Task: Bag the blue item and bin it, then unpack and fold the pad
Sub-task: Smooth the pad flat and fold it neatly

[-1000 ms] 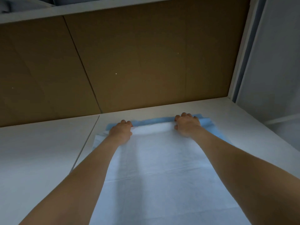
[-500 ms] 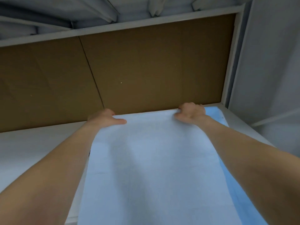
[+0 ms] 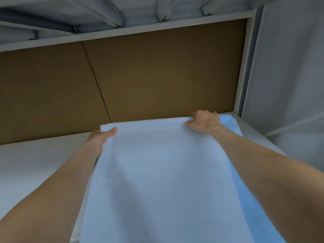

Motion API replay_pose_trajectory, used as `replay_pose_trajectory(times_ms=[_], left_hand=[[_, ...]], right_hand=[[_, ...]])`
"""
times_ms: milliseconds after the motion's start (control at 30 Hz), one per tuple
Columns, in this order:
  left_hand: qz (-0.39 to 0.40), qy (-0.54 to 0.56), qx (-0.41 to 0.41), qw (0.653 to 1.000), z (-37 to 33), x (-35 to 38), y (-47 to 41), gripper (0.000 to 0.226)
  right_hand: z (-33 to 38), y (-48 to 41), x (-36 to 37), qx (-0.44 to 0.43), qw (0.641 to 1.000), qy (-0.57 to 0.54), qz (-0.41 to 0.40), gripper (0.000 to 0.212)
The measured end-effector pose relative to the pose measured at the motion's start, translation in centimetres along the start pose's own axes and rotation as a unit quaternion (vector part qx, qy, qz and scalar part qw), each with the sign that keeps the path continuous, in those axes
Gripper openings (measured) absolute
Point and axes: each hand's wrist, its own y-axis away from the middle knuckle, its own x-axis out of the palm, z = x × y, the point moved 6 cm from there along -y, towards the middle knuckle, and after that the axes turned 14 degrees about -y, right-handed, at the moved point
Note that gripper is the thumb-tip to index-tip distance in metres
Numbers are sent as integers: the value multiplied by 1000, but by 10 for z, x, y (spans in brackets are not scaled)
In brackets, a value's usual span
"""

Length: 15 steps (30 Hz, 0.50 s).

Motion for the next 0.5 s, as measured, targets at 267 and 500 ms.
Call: replay_pose_trajectory(times_ms=[267,500], left_hand=[[-62,-21,-5,998,2,-11,-12,49],[-69,-29,-5,997,13,-14,-16,39]], right_hand=[[-45,-2,-6,125,990,-56,-38,86],[-82,0,0,197,859,-469,-52,96]])
